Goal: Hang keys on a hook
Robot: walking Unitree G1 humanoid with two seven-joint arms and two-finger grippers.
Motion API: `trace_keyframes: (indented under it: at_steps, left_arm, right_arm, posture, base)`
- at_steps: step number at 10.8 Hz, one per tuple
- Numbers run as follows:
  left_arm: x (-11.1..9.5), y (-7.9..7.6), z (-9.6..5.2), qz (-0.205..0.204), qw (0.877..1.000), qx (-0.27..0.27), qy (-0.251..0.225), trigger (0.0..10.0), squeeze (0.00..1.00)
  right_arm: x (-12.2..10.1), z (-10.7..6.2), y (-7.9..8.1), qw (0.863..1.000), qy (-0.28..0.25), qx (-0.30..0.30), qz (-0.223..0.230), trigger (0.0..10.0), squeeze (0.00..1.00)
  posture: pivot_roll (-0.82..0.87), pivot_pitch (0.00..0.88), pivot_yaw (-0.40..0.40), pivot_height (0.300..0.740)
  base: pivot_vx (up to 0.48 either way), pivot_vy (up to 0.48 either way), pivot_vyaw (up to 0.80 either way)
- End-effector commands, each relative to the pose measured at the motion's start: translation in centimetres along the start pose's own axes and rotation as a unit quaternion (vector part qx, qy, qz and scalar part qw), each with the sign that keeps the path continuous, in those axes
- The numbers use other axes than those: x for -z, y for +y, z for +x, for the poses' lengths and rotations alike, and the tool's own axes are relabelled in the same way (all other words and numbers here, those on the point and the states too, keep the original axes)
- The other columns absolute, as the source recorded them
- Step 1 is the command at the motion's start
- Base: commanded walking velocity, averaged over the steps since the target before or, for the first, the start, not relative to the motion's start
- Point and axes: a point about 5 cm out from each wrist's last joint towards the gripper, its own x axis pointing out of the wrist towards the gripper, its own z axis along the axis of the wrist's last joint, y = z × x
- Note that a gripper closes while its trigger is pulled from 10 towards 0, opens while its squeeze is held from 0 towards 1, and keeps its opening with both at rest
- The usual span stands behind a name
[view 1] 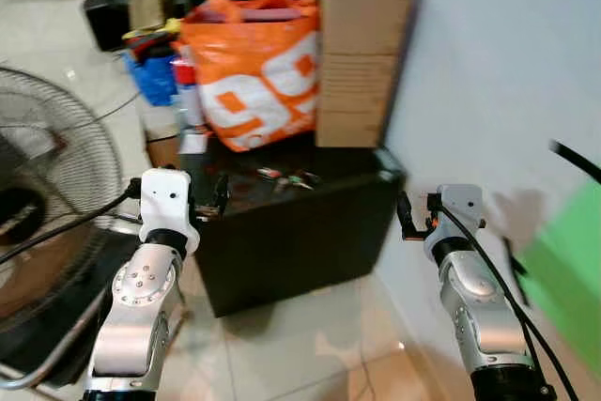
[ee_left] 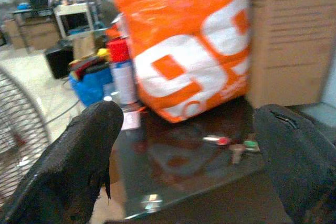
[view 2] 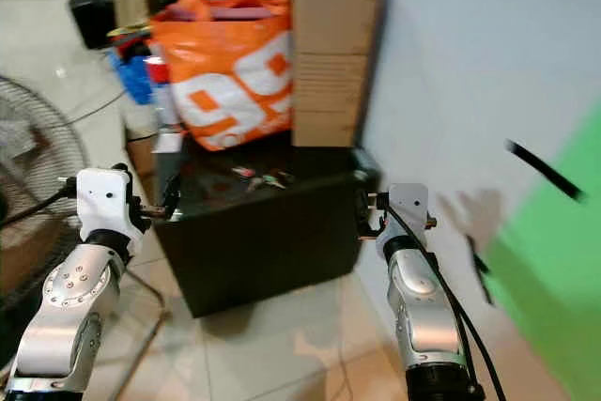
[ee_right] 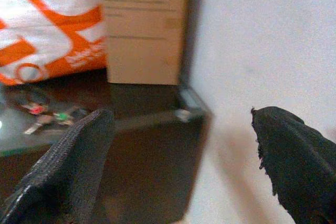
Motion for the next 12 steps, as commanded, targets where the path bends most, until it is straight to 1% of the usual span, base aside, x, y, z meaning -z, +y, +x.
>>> trace_keyframes:
  at_steps: [1,12]
  left_arm:
    - [0.07,0.37,-0.03,0.002,1.000,-0.004,0.003,10.0,0.67]
    - [0.39,0.67,-0.07,-0.007,1.000,-0.017,0.007,10.0,0.68]
  right_arm:
    - [-0.37,0.12,0.53,1.000,-0.007,-0.005,0.007,10.0,1.00]
    - [-0.22,0.61,1.17,0.999,0.002,-0.037,-0.023,10.0,1.00]
  posture:
    - [-0.06,0.000,-0.039,0.740]
    - [-0.05,0.000,-0.053,0.740]
  base:
    - [0.458,0.000,0.00]
    - [0.470,0.000,0.00]
